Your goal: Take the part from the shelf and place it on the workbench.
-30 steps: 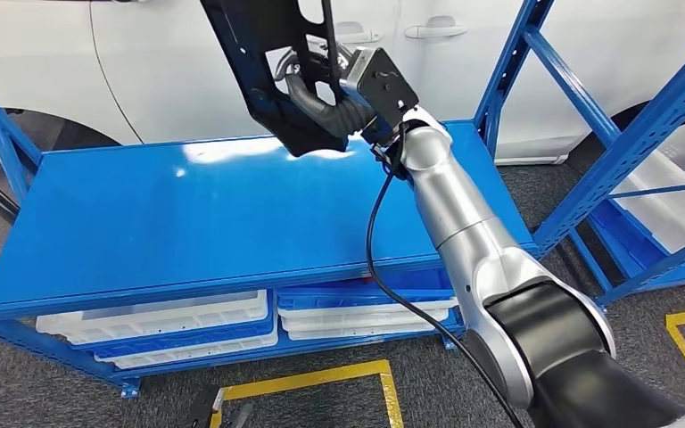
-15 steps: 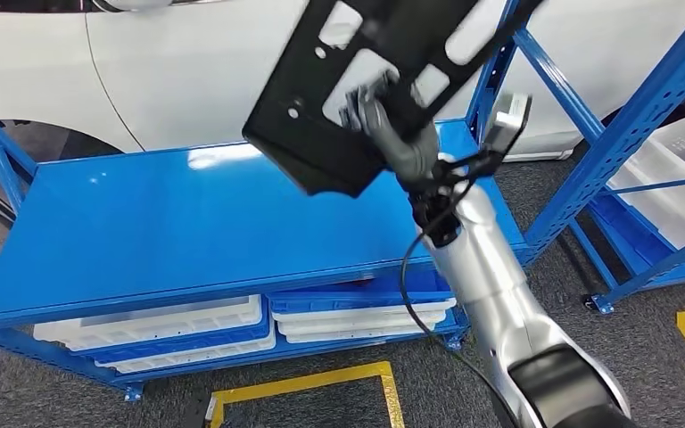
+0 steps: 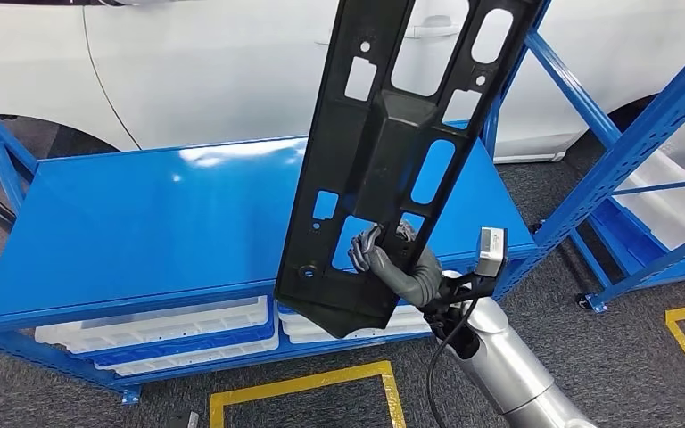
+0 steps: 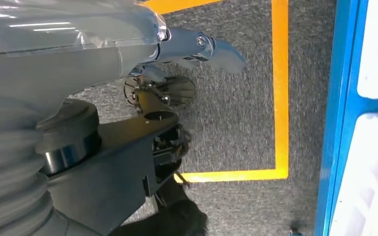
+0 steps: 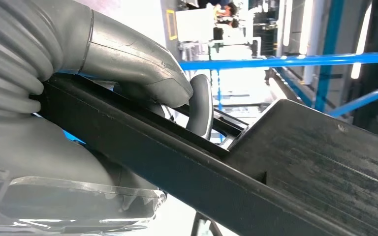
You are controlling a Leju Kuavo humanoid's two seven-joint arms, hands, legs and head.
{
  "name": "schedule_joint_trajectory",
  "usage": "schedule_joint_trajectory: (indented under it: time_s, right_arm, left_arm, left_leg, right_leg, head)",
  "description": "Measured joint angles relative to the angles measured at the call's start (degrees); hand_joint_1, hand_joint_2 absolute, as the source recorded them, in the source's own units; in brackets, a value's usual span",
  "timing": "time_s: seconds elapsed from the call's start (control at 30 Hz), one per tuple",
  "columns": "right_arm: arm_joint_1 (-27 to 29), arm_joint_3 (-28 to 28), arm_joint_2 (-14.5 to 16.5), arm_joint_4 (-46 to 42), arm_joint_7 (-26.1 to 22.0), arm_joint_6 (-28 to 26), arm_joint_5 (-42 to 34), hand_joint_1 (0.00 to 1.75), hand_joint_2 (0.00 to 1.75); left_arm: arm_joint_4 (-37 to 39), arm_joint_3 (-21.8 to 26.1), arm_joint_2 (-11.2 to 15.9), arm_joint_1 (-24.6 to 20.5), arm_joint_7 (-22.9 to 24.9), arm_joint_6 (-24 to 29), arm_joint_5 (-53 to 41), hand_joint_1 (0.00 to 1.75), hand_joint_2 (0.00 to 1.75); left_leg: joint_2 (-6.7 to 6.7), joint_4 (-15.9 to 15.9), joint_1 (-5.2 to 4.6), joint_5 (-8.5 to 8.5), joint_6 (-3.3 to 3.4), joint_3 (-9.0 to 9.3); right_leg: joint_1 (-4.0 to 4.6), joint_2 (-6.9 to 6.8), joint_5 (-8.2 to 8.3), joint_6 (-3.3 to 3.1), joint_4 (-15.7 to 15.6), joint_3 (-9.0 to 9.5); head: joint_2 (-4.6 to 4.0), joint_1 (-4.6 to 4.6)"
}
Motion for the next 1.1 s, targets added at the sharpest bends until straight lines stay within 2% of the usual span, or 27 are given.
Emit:
schedule_joint_trajectory:
  time_s: [0.03, 0.07, 0.13, 0.17, 0.2, 0.27, 0.33, 0.37, 0.4, 0.47, 0.5, 0.53, 0.57, 0.63, 0.67, 0.7, 0.73, 0.8, 0.83, 0.87, 0.9, 0.97, 1.0, 1.03, 1.07, 1.1]
  right_arm:
    - [0.2, 0.2, -0.2, 0.0, 0.1, -0.1, 0.0, 1.75, 1.75]
    - [0.3, 0.3, -0.4, -0.1, 0.1, -0.2, -0.1, 1.75, 1.75]
    - [0.3, 0.5, -0.7, -0.4, 0.3, -0.4, -0.2, 1.75, 1.75]
    - [0.4, 0.5, -0.8, -0.7, 0.4, -0.5, -0.3, 1.75, 1.75]
    - [0.5, 0.5, -0.9, -1.0, 0.4, -0.6, -0.3, 1.75, 1.75]
    - [1.1, 0.6, -1.1, -1.6, 0.5, -0.8, -0.3, 1.75, 1.75]
    - [1.4, 0.6, -1.4, -2.0, 0.6, -1.0, -0.3, 1.75, 1.75]
    - [1.4, 0.6, -1.5, -2.2, 0.6, -1.1, -0.3, 1.75, 1.75]
    - [1.5, 0.5, -1.6, -2.3, 0.6, -1.2, -0.3, 1.75, 1.75]
    - [1.7, 0.5, -1.6, -2.4, 0.6, -1.3, -0.4, 1.75, 1.75]
    - [1.8, 0.5, -1.6, -2.4, 0.7, -1.5, -0.3, 1.75, 1.75]
    - [2.0, 0.6, -1.6, -2.4, 0.7, -1.7, -0.2, 1.75, 1.75]
    - [2.3, 0.6, -1.6, -2.6, 0.7, -2.0, 0.1, 1.75, 1.75]
    - [2.9, 0.5, -1.6, -3.2, 0.8, -2.8, 0.8, 1.75, 1.75]
    - [3.1, 0.4, -1.6, -3.6, 0.9, -3.1, 1.3, 1.75, 1.75]
    - [3.4, 0.4, -1.6, -3.9, 0.9, -3.3, 1.7, 1.75, 1.75]
    - [3.6, 0.3, -1.6, -4.3, 1.0, -3.4, 2.0, 1.75, 1.75]
    - [3.9, 0.2, -1.6, -4.7, 1.0, -3.5, 2.2, 1.75, 1.75]
    - [4.1, 0.1, -1.6, -4.8, 1.0, -3.5, 2.2, 1.75, 1.75]
    - [4.3, -0.1, -1.7, -5.0, 1.0, -3.5, 2.3, 1.75, 1.75]
    - [4.6, -0.2, -1.7, -5.1, 1.0, -3.6, 2.4, 1.75, 1.75]
    - [5.1, -0.5, -1.7, -5.4, 1.1, -3.8, 2.8, 1.75, 1.75]
    - [5.5, -0.6, -1.7, -5.5, 1.1, -3.8, 3.0, 1.75, 1.75]
    - [5.8, -0.7, -1.7, -5.6, 1.1, -3.8, 3.2, 1.75, 1.75]
    - [6.1, -0.9, -1.7, -5.6, 1.1, -3.8, 3.3, 1.75, 1.75]
    - [6.2, -1.0, -1.7, -5.6, 1.1, -3.8, 3.5, 1.75, 1.75]
  left_arm:
    - [0.0, 0.1, 0.0, 0.0, 0.2, 0.1, 0.1, 0.0, 1.75]
    - [0.0, 0.3, 0.1, 0.0, 0.4, 0.2, 0.1, 0.0, 1.75]
    - [0.0, 0.4, 0.1, -0.1, 1.0, 0.2, 0.1, 0.0, 1.75]
    - [0.0, 0.4, 0.1, -0.1, 1.4, 0.0, 0.0, 0.0, 1.75]
    - [0.0, 0.4, 0.1, -0.1, 1.6, -0.2, -0.1, 0.0, 1.75]
    - [0.0, 0.4, 0.1, -0.1, 1.8, -0.6, -0.2, 0.0, 1.75]
    - [0.0, 0.4, 0.1, -0.1, 2.0, -0.9, -0.3, 0.0, 1.75]
    - [0.0, 0.4, 0.1, -0.1, 2.1, -0.9, -0.4, 0.0, 1.75]
    - [0.0, 0.4, 0.2, -0.1, 2.2, -0.9, -0.5, 0.0, 1.75]
    - [0.0, 0.4, 0.2, -0.1, 2.3, -0.9, -0.5, 0.0, 1.75]
    - [0.0, 0.4, 0.2, -0.1, 2.4, -0.9, -0.5, 0.0, 1.75]
    - [0.0, 0.4, 0.2, -0.1, 2.4, -1.0, -0.6, 0.0, 1.75]
    - [0.0, 0.4, 0.2, -0.1, 2.4, -1.0, -0.7, 0.0, 1.75]
    - [0.0, 0.3, 0.2, -0.3, 2.5, -1.0, -0.9, 0.0, 1.75]
    - [0.0, 0.3, 0.2, -0.4, 2.4, -1.1, -0.9, 0.0, 1.75]
    - [0.0, 0.3, 0.2, -0.5, 2.4, -1.1, -0.9, 0.0, 1.75]
    - [0.0, 0.2, 0.2, -0.5, 2.4, -1.1, -0.9, 0.0, 1.75]
    - [0.0, 0.2, 0.2, -0.5, 2.4, -1.1, -1.0, 0.0, 1.75]
    - [0.0, 0.2, 0.2, -0.5, 2.4, -1.1, -1.0, 0.0, 1.75]
    - [0.0, 0.1, 0.2, -0.6, 2.3, -1.1, -1.0, 0.0, 1.75]
    - [0.0, 0.1, 0.2, -0.7, 2.3, -1.1, -1.1, 0.0, 1.75]
    - [0.0, -0.1, 0.3, -0.7, 2.3, -1.2, -1.4, 0.0, 1.75]
    - [0.0, -0.2, 0.3, -0.7, 2.3, -1.2, -1.5, 0.0, 1.75]
    - [0.0, -0.4, 0.3, -0.7, 2.3, -1.2, -1.6, 0.0, 1.75]
    - [0.0, -0.5, 0.3, -0.7, 2.3, -1.2, -1.6, 0.0, 1.75]
    - [0.0, -0.6, 0.3, -0.7, 2.3, -1.2, -1.6, 0.0, 1.75]
  left_leg:
    - [-0.01, 0.0, -0.01, -0.01, -0.01, 0.01]
    - [-0.03, 0.1, -0.01, -0.02, -0.04, 0.03]
    - [-0.1, 0.4, -0.07, -0.05, -0.2, 0.04]
    - [-0.14, 0.5, -0.16, -0.04, -0.39, -0.02]
    - [-0.16, 0.6, -0.25, 0.0, -0.62, -0.11]
    - [-0.2, 0.6, -0.32, 0.19, -1.23, -0.24]
    - [-0.18, 1.1, -0.29, -0.53, -1.81, -0.55]
    - [-0.17, 2.4, -0.28, -1.82, -2.04, -1.06]
    - [-0.15, 5.1, -0.25, -3.95, -2.23, -2.03]
    - [-0.12, 12.7, -0.17, -8.68, -2.49, -4.54]
    - [-0.12, 15.9, -0.14, -10.2, -2.59, -5.33]
    - [-0.12, 16.8, -0.13, -10.53, -2.62, -5.06]
    - [-0.12, 15.3, -0.13, -9.83, -2.58, -3.61]
    - [-0.13, 6.9, -0.14, -7.2, -2.25, 1.8]
    - [-0.17, 3.1, -0.25, -6.15, -1.99, 3.99]
    - [-0.21, 0.8, -0.35, -5.54, -1.73, 5.31]
    - [-0.25, -0.1, -0.49, -5.31, -1.42, 5.66]
    - [-0.2, 0.0, -0.57, -4.36, -0.75, 5.14]
    - [-0.09, 0.0, -0.49, -3.74, -0.35, 4.79]
    - [0.04, -0.2, -0.38, -3.02, 0.07, 4.27]
    - [0.19, -0.3, -0.26, -2.25, 0.4, 3.57]
    - [0.33, -0.3, -0.34, -1.0, 0.73, 1.93]
    - [0.36, -0.2, -0.4, -0.4, 0.72, 1.06]
    - [0.38, -0.1, -0.44, 0.17, 0.7, 0.19]
    - [0.39, 0.1, -0.48, 0.72, 0.63, -0.68]
    - [0.4, 0.3, -0.52, 1.23, 0.54, -1.51]
  right_leg:
    - [-0.07, -0.01, 0.48, 0.03, 0.5, -0.28]
    - [-0.11, -0.03, 1.98, -0.01, -1.5, 0.64]
    - [-0.09, -0.07, 5.79, -0.35, -9.7, 4.74]
    - [0.05, -0.05, 7.1, -0.61, -13.2, 6.41]
    - [0.2, -0.02, 7.76, -0.86, -15.4, 7.39]
    - [0.46, 0.04, 8.05, -1.38, -16.0, 7.46]
    - [0.2, -0.12, 8.6, -2.22, -16.4, 7.32]
    - [0.06, -0.21, 8.97, -2.68, -16.7, 7.19]
    - [-0.05, -0.29, 9.35, -3.04, -16.9, 6.96]
    - [0.08, -0.31, 9.97, -3.31, -17.0, 6.18]
    - [0.15, -0.31, 10.32, -3.31, -16.9, 5.71]
    - [0.19, -0.31, 10.68, -3.26, -16.9, 5.23]
    - [0.22, -0.3, 11.04, -3.17, -16.8, 4.75]
    - [0.23, -0.26, 11.69, -2.82, -16.5, 3.94]
    - [0.28, -0.26, 12.0, -2.53, -16.3, 3.68]
    - [0.33, -0.26, 12.33, -2.22, -16.2, 3.51]
    - [0.36, -0.26, 12.71, -1.87, -16.2, 3.43]
    - [0.33, -0.17, 13.53, -1.16, -16.5, 3.29]
    - [0.26, -0.09, 13.25, -0.82, -16.3, 3.01]
    - [0.18, -0.02, 11.94, -0.52, -15.3, 2.46]
    - [0.08, 0.03, 9.58, -0.22, -13.2, 1.59]
    - [-0.07, -0.01, 3.66, 0.3, -5.8, -0.46]
    - [-0.11, -0.03, 1.84, 0.49, -2.2, -1.07]
    - [-0.12, -0.04, 1.33, 0.57, 0.0, -0.9]
    - [-0.11, -0.04, 1.95, 0.53, 0.1, 0.31]
    - [-0.08, -0.04, 3.21, 0.36, -1.9, 2.6]
  head:
    - [0.0, 0.0]
    - [0.0, 0.0]
    - [0.0, 0.0]
    - [0.0, 0.0]
    - [0.0, 0.0]
    - [0.0, 0.0]
    - [0.0, 0.0]
    - [0.0, 0.0]
    - [0.0, 0.0]
    - [0.0, 0.0]
    - [0.0, 0.0]
    - [0.0, 0.0]
    - [0.0, 0.0]
    - [0.0, 0.0]
    - [0.0, 0.01]
    - [0.0, 0.01]
    - [0.0, 0.0]
    - [0.0, 0.0]
    - [0.0, 0.01]
    - [0.0, 0.01]
    - [0.0, 0.01]
    - [0.0, 0.01]
    - [0.0, 0.0]
    - [0.0, 0.0]
    - [0.0, 0.0]
    - [0.0, 0.0]
